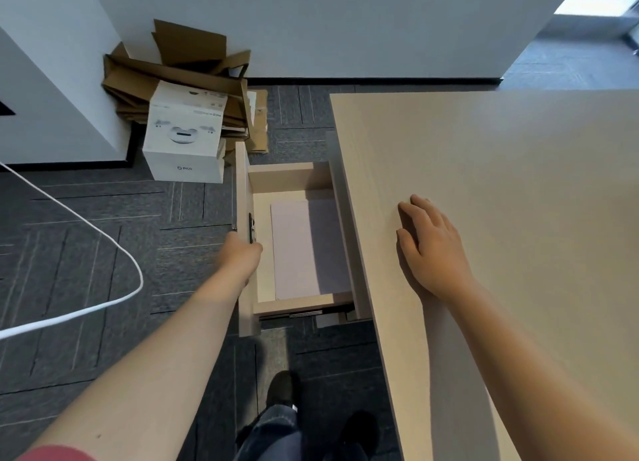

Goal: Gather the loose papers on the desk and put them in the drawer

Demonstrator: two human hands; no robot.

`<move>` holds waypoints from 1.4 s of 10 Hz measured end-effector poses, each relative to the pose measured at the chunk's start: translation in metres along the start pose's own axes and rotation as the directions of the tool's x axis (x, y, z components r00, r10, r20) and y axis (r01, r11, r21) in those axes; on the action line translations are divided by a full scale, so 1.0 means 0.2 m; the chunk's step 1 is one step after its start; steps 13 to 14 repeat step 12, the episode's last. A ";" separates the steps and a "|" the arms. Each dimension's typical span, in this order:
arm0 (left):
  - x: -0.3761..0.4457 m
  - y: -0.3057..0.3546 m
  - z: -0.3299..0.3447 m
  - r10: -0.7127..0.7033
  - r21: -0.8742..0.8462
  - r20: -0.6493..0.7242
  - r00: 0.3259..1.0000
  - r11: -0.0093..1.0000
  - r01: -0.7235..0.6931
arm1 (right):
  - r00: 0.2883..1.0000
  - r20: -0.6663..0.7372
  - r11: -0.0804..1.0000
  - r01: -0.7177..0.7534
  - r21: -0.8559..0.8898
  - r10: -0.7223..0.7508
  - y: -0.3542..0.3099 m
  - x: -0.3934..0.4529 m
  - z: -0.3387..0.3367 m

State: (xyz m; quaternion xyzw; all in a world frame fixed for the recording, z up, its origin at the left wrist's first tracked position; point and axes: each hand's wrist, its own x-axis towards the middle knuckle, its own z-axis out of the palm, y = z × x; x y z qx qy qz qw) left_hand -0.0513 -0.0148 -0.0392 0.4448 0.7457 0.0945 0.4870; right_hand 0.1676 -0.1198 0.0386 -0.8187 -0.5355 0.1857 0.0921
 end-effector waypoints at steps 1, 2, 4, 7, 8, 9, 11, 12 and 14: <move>-0.03 0.05 0.06 0.080 -0.102 0.102 0.992 0.992 -0.069 | 1.000 0.016 1.000 0.027 -0.010 -0.027 0.02 0.00 0.00; -0.05 0.07 0.13 0.122 -0.152 0.219 0.968 0.984 -0.090 | 0.998 -0.001 0.996 0.056 -0.067 -0.056 0.04 -0.01 0.03; -0.01 0.10 0.29 0.074 -0.159 0.510 0.857 0.987 0.009 | 0.997 -0.029 0.995 0.070 -0.072 -0.072 0.05 0.00 0.05; -0.02 0.13 0.45 0.047 -0.268 0.536 0.843 0.956 0.118 | 0.993 -0.083 0.996 0.077 -0.051 -0.081 0.05 0.00 0.06; -0.01 0.13 0.48 0.046 -0.277 0.497 0.866 0.955 0.108 | 0.991 -0.100 0.995 0.078 -0.057 -0.084 0.04 0.00 0.07; -0.03 0.13 0.49 0.036 -0.296 0.499 0.866 0.946 0.131 | 0.992 -0.089 0.993 0.084 -0.077 -0.091 0.04 0.01 0.07; -0.05 0.14 0.46 0.033 -0.331 0.559 0.829 0.925 0.186 | 0.994 -0.074 0.996 0.081 -0.031 -0.083 0.04 0.01 0.07; -0.09 0.17 0.40 0.100 -0.255 0.472 0.876 0.967 0.027 | 0.999 -0.014 0.972 -0.044 0.229 0.049 0.04 0.00 0.00; -0.09 0.17 0.40 0.100 -0.255 0.472 0.876 0.967 0.027 | 0.999 -0.014 0.972 -0.044 0.229 0.049 0.04 0.00 0.00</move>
